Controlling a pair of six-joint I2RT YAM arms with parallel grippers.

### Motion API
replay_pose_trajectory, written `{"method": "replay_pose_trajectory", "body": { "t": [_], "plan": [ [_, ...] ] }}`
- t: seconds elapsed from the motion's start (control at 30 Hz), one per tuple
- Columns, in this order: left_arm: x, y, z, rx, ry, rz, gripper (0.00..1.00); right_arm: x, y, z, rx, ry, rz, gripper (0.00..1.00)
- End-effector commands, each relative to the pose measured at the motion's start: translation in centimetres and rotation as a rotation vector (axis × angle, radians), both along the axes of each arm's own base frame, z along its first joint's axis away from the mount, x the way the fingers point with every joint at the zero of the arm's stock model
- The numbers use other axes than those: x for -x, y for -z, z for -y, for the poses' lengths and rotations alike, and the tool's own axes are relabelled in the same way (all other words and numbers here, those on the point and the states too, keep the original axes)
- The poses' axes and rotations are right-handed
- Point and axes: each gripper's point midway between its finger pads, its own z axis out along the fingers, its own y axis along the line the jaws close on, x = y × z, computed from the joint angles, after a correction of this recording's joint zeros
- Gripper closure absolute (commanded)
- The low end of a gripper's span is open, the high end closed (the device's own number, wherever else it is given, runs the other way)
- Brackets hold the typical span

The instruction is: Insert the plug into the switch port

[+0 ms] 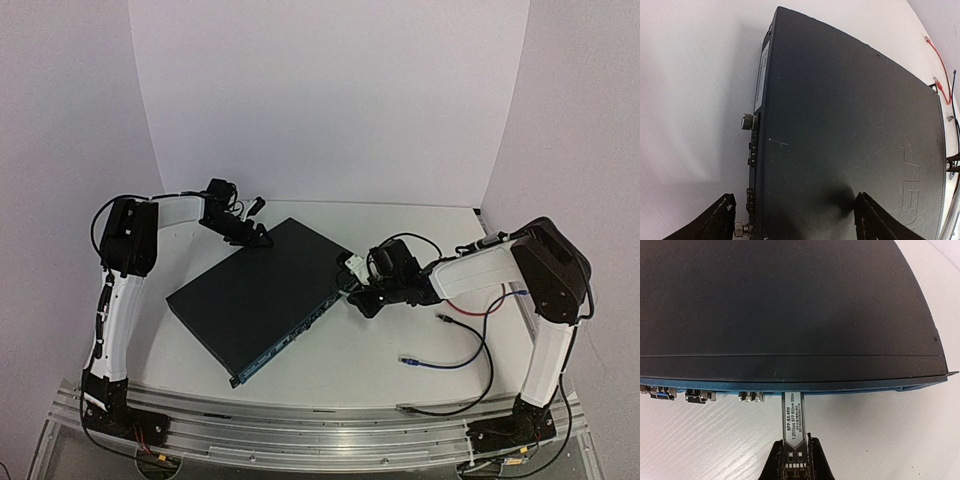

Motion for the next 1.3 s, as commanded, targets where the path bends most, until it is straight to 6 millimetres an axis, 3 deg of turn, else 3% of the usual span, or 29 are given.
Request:
{"method": "replay_pose_trajectory", "body": {
  "t": [0.0, 0.9, 1.13, 1.27],
  "plan": [
    [2.7, 0.9, 1.9, 0.040, 0.073, -0.107, 0.20, -4.6, -3.9, 0.4, -0.047, 0.114, 0.168, 1.00],
    [2.6, 0.9, 2.0, 0.038, 0.070, -0.115, 0.20, -4.5, -4.3, 0.6, -0.064, 0.102, 0.164, 1.00],
    [2.6, 0.9, 1.9, 0.035, 0.069, -0.117, 0.20, -2.6, -5.0, 0.6, -0.086, 0.025, 0.154, 1.00],
    [2.5, 0.8, 2.0, 0.039, 0.069, -0.115, 0.20, -2.5, -4.6, 0.6, -0.074, 0.019, 0.149, 1.00]
  ]
}}
